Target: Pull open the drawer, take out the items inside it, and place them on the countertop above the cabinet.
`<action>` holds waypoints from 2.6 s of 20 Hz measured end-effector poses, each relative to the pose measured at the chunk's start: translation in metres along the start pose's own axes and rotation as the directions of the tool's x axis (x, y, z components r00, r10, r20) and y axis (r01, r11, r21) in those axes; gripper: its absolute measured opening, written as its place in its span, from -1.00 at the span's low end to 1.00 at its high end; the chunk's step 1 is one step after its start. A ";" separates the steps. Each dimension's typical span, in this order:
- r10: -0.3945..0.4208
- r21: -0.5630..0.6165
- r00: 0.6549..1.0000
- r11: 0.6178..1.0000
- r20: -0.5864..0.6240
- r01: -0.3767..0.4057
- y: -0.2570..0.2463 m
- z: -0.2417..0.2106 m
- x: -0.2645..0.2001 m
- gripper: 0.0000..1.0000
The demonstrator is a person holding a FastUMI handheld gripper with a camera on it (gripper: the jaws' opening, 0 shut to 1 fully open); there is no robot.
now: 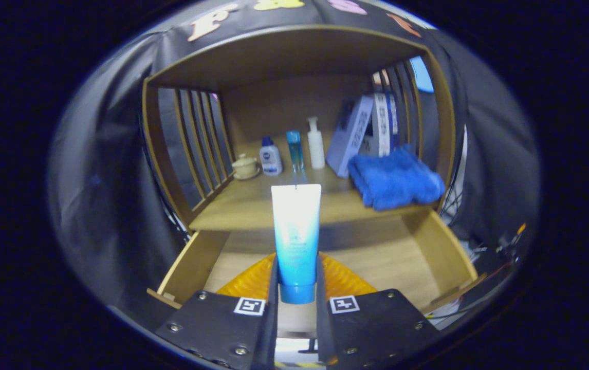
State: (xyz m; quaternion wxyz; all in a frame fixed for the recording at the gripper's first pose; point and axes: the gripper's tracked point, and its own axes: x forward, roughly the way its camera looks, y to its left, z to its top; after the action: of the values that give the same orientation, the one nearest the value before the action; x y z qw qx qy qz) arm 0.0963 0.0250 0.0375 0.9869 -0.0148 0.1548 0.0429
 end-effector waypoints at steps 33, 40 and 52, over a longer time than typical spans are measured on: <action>-0.151 0.041 0.988 0.988 0.022 0.150 -0.011 0.027 0.162 0.95; -0.098 -0.002 0.979 0.995 0.180 0.100 0.004 0.056 0.084 0.94; -0.056 0.018 0.956 0.998 0.287 0.053 0.014 0.031 -0.062 0.94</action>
State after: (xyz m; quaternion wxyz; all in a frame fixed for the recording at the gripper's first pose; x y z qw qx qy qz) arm 0.0452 0.0349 0.0855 0.9998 -0.0075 0.0095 0.0166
